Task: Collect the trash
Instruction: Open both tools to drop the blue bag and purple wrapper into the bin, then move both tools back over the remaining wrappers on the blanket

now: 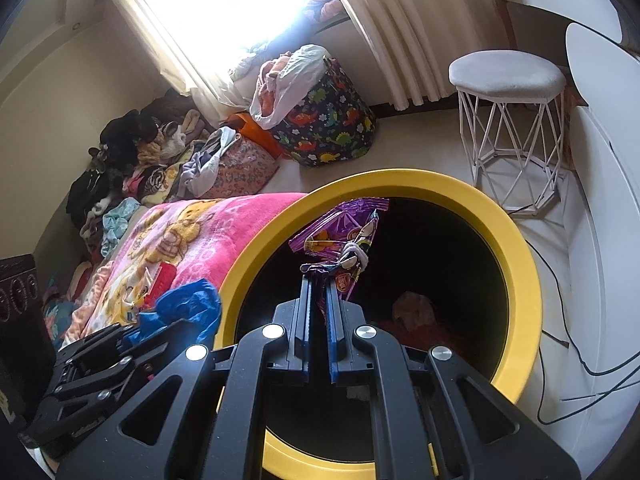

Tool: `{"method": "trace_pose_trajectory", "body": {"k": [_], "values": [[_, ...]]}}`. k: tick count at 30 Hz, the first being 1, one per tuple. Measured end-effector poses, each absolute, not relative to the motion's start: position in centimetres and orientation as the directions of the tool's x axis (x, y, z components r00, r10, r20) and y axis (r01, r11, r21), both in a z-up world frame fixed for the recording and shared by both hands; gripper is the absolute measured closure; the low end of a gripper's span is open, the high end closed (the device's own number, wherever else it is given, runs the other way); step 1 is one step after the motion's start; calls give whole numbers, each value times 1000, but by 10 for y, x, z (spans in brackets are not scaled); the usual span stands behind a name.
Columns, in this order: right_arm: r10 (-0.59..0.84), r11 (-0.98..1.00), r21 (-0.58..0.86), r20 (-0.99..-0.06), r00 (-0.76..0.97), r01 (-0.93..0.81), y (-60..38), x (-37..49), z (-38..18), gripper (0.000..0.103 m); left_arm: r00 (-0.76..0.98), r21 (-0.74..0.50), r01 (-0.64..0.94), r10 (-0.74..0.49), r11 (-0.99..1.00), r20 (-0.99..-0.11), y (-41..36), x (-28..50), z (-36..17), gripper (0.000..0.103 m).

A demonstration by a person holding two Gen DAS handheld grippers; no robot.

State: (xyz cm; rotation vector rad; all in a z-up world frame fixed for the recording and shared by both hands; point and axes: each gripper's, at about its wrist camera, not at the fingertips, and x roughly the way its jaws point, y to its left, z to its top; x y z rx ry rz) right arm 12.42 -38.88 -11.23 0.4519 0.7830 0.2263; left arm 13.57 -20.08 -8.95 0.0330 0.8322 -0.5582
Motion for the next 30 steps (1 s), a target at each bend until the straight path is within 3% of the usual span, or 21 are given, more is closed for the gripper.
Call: {"method": "trace_pose_trajectory", "body": {"k": [11, 13, 15, 18, 20, 30], "values": [[363, 875, 484, -647, 670, -8, -391, 128, -120, 96, 550, -188, 450, -437, 873, -711, -201, 152, -92, 83], [373, 863, 506, -645, 666, 6, -394, 128, -123, 88, 560, -192, 437, -433, 879, -706, -200, 155, -91, 72], [362, 863, 504, -649, 669, 22, -397, 128, -124, 64, 569, -195, 429, -431, 882, -700, -197, 155, -90, 51], [356, 865, 501, -650, 672, 27, -396, 127, -124, 61, 587, -200, 413, -427, 889, -688, -191, 153, -87, 28], [349, 868, 496, -647, 678, 26, -394, 126, -122, 53, 605, -196, 393, -413, 898, -680, -186, 151, -84, 15], [366, 880, 473, -600, 711, -54, -374, 123, -106, 29, 671, -171, 304, -338, 937, -660, -153, 143, -73, 11]]}}
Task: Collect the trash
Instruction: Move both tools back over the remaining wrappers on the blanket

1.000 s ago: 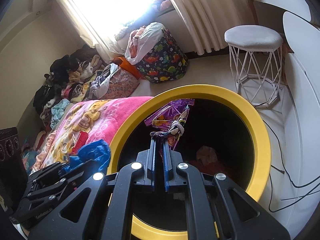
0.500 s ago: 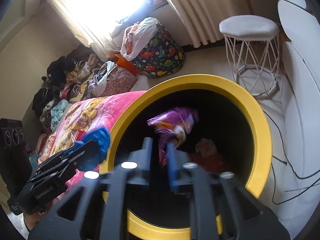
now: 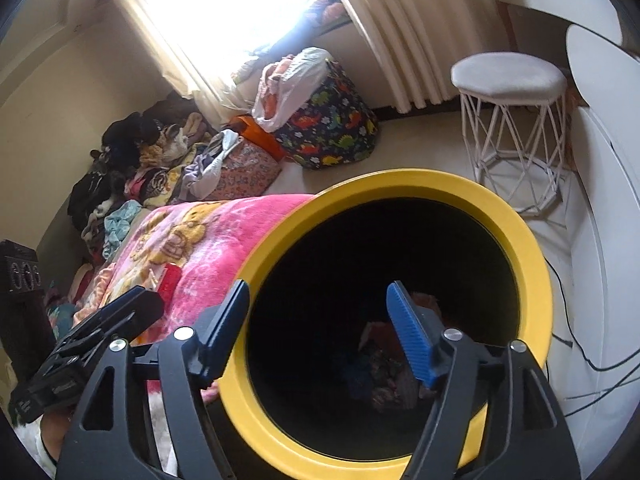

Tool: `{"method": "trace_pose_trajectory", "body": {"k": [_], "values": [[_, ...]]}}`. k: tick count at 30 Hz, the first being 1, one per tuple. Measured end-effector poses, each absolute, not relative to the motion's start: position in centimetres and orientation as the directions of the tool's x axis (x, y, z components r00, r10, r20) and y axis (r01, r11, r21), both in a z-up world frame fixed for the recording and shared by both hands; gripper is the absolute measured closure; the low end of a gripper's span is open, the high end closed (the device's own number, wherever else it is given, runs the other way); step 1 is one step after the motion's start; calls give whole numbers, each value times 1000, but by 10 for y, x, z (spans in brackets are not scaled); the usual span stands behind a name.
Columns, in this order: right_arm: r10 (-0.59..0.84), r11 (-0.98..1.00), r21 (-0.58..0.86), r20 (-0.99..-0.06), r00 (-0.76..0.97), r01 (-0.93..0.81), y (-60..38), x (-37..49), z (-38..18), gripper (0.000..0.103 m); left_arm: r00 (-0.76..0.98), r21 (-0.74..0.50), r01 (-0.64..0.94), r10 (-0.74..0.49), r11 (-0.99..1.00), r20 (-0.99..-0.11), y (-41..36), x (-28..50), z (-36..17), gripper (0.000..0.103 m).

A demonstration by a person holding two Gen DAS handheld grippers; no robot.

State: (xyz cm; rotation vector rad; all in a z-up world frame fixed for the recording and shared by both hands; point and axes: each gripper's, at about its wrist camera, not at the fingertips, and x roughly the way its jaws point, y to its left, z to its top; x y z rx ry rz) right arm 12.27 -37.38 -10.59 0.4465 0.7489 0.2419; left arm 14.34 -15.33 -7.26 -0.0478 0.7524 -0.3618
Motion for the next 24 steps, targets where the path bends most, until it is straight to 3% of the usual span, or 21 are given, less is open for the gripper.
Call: {"method": "trace_pose_trajectory", "body": {"k": [24], "values": [[504, 857, 414, -558, 659, -306, -279, 133, -72, 27, 766, -181, 98, -190, 979, -614, -55, 119, -51, 11]]}}
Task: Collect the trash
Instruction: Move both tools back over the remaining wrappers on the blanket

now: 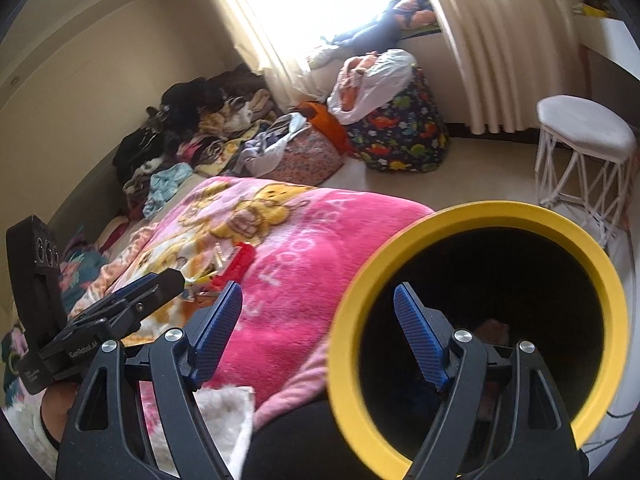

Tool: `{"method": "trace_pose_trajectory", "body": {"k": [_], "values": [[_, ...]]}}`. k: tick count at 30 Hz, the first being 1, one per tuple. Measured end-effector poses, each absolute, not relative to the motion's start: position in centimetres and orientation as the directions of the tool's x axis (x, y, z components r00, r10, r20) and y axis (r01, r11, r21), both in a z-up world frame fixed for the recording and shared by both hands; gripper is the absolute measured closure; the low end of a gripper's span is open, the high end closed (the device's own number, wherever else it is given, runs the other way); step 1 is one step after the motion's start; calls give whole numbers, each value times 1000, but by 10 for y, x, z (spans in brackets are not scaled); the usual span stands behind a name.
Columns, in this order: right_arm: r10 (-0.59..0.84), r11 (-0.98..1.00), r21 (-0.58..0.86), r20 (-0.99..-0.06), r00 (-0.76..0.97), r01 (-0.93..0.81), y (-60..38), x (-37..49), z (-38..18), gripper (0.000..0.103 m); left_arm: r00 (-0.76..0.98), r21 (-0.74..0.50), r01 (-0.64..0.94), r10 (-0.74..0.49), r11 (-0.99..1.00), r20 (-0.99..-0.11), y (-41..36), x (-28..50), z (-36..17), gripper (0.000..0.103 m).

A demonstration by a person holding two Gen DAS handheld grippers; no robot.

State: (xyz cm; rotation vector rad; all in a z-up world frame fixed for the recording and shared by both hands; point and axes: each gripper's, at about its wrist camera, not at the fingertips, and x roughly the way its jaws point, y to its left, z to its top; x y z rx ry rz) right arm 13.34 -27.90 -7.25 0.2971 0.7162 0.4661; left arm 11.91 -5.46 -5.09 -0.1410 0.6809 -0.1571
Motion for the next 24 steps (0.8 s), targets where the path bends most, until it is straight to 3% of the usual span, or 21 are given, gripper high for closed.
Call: {"method": "trace_pose_trajectory", "body": {"k": [24], "values": [[621, 771, 334, -579, 528, -541, -161, 162, -67, 27, 748, -214, -139, -39, 967, -663, 46, 92, -75, 11]]}}
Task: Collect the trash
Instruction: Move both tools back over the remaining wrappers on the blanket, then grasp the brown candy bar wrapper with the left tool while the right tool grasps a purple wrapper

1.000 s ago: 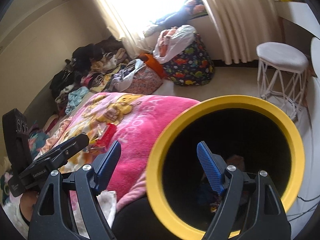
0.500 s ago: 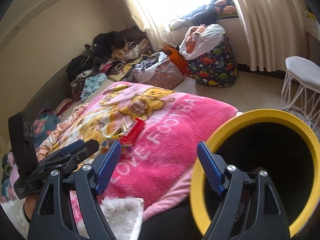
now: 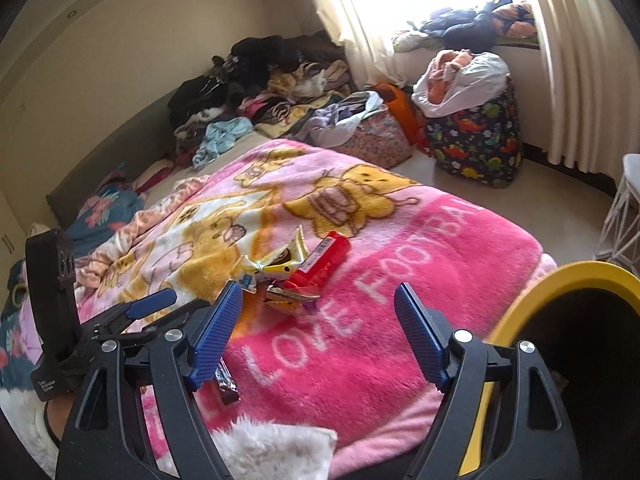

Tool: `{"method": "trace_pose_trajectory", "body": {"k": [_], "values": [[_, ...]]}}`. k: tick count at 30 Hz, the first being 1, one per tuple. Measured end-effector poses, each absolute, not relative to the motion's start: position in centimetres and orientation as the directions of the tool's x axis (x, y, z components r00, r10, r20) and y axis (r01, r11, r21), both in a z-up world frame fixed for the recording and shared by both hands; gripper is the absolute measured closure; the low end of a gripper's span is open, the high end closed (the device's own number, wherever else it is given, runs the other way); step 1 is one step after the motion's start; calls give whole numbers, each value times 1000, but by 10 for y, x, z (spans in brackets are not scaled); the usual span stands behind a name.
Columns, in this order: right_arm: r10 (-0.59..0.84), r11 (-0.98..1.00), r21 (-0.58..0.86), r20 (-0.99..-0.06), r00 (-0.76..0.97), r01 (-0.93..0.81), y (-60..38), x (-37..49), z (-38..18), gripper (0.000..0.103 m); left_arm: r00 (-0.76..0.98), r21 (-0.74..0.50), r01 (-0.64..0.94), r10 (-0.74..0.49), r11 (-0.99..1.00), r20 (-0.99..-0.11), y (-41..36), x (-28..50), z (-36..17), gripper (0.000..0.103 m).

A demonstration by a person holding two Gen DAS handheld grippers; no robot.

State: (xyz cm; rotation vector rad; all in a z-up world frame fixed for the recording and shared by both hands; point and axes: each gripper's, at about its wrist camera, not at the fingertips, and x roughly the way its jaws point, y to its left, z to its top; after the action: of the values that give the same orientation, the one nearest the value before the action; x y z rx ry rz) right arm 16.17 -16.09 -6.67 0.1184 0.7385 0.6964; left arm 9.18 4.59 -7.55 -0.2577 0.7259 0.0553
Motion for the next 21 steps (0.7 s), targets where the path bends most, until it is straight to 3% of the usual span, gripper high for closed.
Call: {"method": "trace_pose_trajectory", "body": {"k": [8, 21], "values": [[626, 747, 322, -636, 451, -582, -125, 183, -93, 27, 690, -253, -205, -44, 946, -722, 72, 83, -100, 11], [591, 728, 304, -733, 337, -614, -82, 215, -142, 28, 572, -345, -222, -165, 912, -803, 67, 71, -148, 38]]}}
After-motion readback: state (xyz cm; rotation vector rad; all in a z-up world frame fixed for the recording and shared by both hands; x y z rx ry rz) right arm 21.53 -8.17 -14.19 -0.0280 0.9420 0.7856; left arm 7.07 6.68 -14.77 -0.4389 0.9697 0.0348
